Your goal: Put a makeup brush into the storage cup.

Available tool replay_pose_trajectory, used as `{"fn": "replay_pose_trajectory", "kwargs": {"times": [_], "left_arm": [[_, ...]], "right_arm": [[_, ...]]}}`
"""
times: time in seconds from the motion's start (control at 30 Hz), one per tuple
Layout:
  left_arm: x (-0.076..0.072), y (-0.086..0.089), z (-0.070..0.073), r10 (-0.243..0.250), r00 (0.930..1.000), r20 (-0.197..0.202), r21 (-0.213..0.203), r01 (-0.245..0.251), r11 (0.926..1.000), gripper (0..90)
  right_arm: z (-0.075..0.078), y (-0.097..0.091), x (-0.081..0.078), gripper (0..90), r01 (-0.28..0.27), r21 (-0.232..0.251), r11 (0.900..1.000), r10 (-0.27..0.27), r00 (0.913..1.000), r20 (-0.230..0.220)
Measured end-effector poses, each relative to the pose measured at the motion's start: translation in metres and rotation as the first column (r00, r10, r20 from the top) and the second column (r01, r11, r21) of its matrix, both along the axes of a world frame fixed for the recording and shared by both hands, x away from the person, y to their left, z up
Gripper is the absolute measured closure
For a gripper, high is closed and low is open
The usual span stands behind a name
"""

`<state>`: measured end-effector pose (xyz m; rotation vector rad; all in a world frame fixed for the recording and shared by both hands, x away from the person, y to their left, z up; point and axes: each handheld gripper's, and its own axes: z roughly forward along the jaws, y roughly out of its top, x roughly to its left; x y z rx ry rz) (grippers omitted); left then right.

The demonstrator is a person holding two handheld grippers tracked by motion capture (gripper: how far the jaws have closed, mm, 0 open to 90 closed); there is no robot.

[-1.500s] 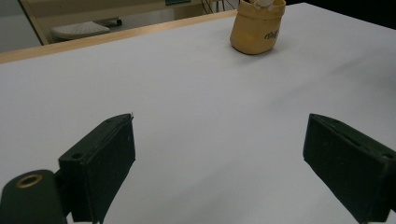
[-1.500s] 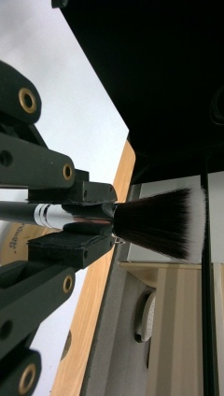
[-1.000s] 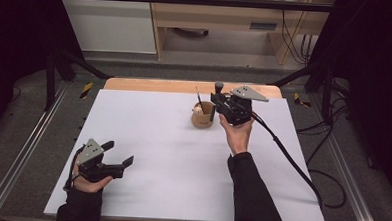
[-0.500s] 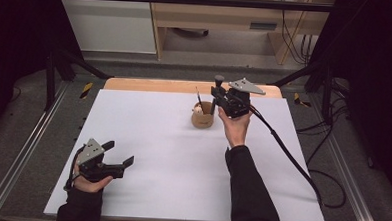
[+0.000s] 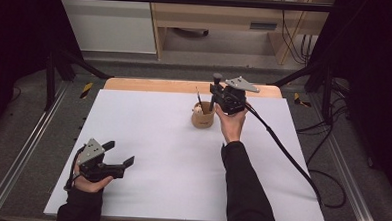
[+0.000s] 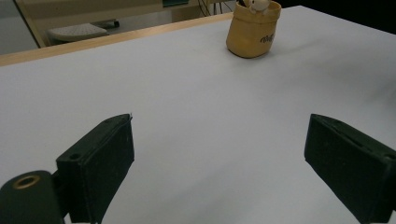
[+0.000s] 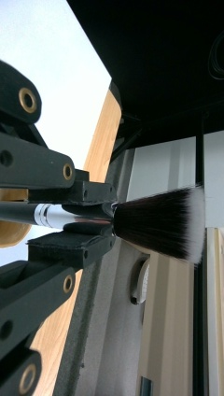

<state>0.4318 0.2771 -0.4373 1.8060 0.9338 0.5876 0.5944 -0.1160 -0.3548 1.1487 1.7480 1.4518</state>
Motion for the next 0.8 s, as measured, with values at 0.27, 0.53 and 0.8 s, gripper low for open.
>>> {"fn": "replay_pose_trajectory", "kwargs": {"times": [0.27, 0.53, 0.8], "left_arm": [[0.0, -0.001, 0.0, 0.0, 1.0, 0.0, 0.002, 0.0, 1.0, 7.5], [0.0, -0.001, 0.0, -0.002, 1.0, -0.001, 0.002, 0.002, 1.0, 7.5], [0.0, -0.001, 0.0, -0.006, 1.0, -0.001, 0.003, 0.006, 1.0, 7.5]], "right_arm": [[-0.008, 0.003, 0.009, 77.0, 0.009, 0.004, 1.0, -0.009, 0.9997, -0.022], [-0.014, 0.004, 0.016, 77.0, 0.011, -0.006, 0.9999, -0.011, 0.9993, -0.036], [-0.02, 0.006, 0.022, 77.0, 0.009, 0.01, 0.9999, -0.008, 0.9985, -0.055]]}}
